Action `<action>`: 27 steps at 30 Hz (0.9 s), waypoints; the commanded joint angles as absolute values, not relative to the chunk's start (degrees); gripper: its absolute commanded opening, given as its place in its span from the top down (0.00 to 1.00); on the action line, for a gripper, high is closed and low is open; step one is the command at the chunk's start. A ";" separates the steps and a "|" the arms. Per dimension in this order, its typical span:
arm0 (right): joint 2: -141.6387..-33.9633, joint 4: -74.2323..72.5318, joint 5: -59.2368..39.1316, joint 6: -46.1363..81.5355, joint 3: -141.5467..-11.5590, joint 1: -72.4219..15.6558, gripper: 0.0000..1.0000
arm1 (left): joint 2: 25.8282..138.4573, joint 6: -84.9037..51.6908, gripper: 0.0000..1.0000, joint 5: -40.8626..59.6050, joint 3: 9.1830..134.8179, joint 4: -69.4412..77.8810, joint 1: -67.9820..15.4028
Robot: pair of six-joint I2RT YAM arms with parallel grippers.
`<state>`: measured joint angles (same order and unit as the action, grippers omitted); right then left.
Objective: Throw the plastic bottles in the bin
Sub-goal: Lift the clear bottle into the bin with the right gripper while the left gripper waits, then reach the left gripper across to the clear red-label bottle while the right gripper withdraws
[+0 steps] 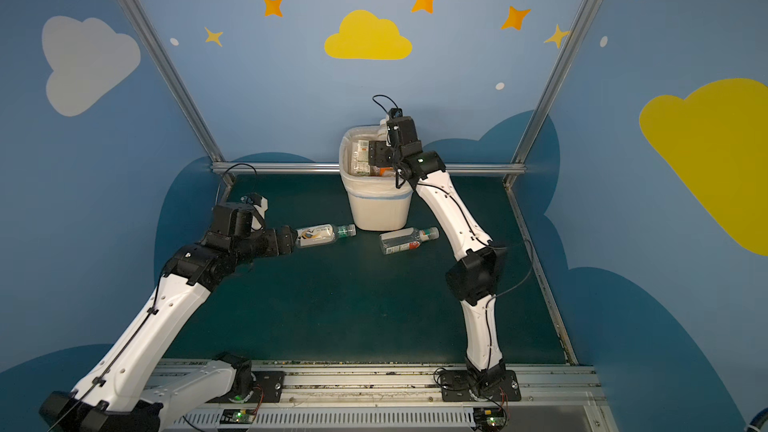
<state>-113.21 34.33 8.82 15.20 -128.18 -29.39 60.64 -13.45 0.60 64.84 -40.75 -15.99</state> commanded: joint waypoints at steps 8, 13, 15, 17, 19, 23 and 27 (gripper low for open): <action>-89.37 26.32 8.36 17.75 -116.52 -26.11 0.11 | 63.93 -14.74 0.00 3.78 67.69 -40.17 -15.63; -81.85 34.89 2.96 21.41 -108.77 -21.92 0.12 | 68.32 -13.15 0.00 5.84 69.96 -42.58 -16.91; -78.97 39.21 0.81 22.28 -105.11 -20.01 0.12 | 71.56 -10.98 0.00 4.71 72.98 -45.60 -19.43; -76.54 43.23 -1.21 23.30 -101.08 -18.31 0.12 | 74.46 -8.61 0.00 3.08 75.67 -47.50 -23.22; -74.14 46.58 -3.73 23.94 -96.12 -16.83 0.14 | 77.67 -6.84 0.00 0.46 77.71 -48.31 -27.78; -69.12 51.13 -7.45 25.66 -84.36 -14.72 0.14 | 84.11 -6.75 0.00 -0.91 82.32 -49.04 -34.30; -65.19 51.62 -11.48 27.66 -74.31 -13.33 0.15 | 88.10 -7.54 0.00 0.74 84.03 -47.80 -37.23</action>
<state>-67.68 48.47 -6.79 25.36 -78.11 -13.96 86.91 -8.12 1.02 82.87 -46.46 -36.51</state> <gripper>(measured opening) 0.849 0.996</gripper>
